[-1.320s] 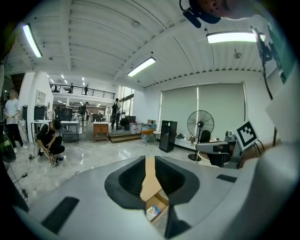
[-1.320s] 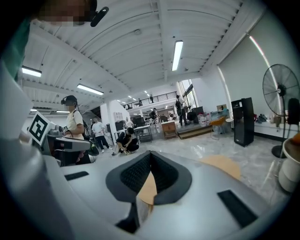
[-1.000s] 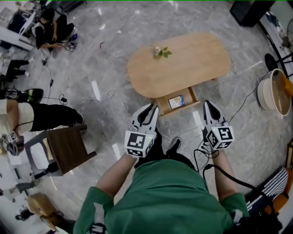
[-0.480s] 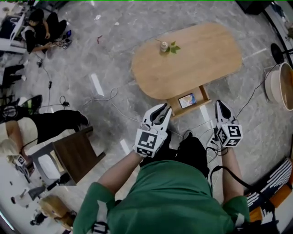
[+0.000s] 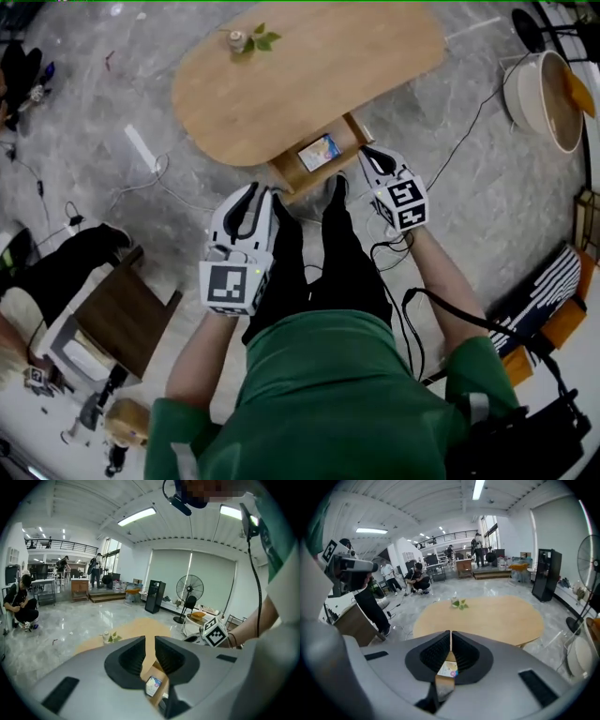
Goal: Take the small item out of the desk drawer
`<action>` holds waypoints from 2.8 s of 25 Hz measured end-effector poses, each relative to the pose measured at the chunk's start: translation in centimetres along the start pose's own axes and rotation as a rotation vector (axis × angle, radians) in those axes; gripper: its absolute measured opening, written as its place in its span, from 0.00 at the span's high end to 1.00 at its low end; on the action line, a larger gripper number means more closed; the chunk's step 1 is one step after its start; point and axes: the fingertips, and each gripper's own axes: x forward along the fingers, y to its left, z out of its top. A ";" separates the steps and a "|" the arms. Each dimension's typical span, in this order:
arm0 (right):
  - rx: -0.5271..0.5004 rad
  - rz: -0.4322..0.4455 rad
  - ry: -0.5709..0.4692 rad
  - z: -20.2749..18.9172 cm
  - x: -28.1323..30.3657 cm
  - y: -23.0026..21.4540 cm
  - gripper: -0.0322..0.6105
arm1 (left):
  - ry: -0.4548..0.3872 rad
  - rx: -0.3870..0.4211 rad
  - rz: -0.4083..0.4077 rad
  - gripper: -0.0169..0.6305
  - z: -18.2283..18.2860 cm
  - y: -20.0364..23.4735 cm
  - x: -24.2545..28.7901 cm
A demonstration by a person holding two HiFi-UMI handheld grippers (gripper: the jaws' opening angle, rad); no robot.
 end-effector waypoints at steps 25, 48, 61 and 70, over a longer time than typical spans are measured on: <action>-0.091 0.246 0.560 -22.9 19.0 -5.0 0.75 | 0.211 -0.215 0.051 0.86 -19.1 -1.3 10.6; -0.214 0.336 0.838 -29.2 26.2 -4.9 0.74 | 0.205 -0.393 0.151 0.86 -24.0 3.9 9.3; -0.197 0.363 0.743 -26.3 24.8 -3.3 0.90 | 0.206 -0.389 0.156 0.86 -22.9 4.1 9.8; -0.152 0.366 0.675 -22.6 20.6 -3.5 0.90 | 0.163 -0.335 0.134 0.86 -18.7 3.3 9.3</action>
